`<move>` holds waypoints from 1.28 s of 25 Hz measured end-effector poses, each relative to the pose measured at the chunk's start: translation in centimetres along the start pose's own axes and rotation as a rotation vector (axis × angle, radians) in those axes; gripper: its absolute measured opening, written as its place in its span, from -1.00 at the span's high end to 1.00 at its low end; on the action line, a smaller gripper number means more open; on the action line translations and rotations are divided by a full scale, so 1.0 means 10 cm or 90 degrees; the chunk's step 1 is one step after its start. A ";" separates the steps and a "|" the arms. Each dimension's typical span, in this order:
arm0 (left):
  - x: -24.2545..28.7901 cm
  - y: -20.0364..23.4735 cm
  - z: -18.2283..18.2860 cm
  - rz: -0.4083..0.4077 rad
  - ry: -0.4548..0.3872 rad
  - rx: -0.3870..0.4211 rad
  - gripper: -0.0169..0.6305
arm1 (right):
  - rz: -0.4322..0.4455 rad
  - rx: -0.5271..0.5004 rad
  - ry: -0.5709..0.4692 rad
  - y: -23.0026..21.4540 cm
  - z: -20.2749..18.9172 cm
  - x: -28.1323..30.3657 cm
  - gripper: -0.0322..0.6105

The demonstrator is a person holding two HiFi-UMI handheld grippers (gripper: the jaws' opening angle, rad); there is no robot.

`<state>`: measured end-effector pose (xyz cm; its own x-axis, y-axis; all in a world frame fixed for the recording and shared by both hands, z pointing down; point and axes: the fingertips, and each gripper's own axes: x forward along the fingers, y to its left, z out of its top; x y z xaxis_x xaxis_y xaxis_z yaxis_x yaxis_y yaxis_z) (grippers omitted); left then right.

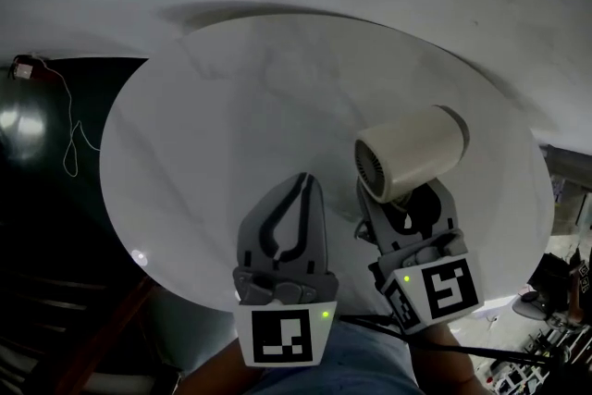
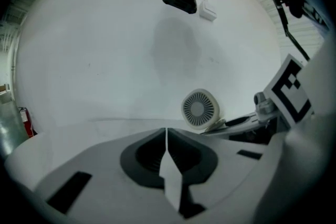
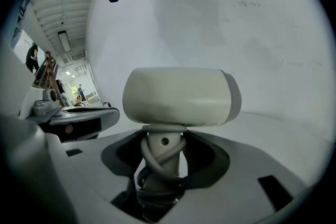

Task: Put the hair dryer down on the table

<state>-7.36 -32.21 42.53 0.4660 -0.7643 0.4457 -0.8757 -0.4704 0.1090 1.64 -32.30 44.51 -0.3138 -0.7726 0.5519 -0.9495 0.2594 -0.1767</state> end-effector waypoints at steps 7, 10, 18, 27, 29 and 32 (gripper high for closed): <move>0.03 0.16 -0.06 0.004 0.007 -0.010 0.91 | -0.012 0.006 0.062 -0.02 -0.14 0.23 0.22; 0.05 0.21 -0.08 0.003 0.010 -0.014 0.91 | -0.012 0.015 0.082 -0.01 -0.20 0.32 0.22; 0.07 0.42 -0.14 0.022 0.016 -0.028 0.91 | -0.020 0.053 0.146 -0.04 -0.31 0.48 0.22; 0.08 0.40 -0.20 0.016 0.011 -0.043 0.91 | -0.034 0.094 0.212 -0.10 -0.55 0.58 0.21; 0.13 0.44 -0.16 0.020 0.016 -0.048 0.91 | -0.032 0.095 0.219 -0.12 -0.50 0.63 0.21; 0.17 0.51 -0.16 0.029 0.017 -0.052 0.91 | -0.024 0.098 0.220 -0.10 -0.50 0.68 0.19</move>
<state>-11.24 -35.18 45.29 0.4229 -0.7716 0.4752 -0.9038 -0.3969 0.1600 0.55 -34.91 52.49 -0.2822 -0.5317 0.7985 -0.9586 0.1240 -0.2563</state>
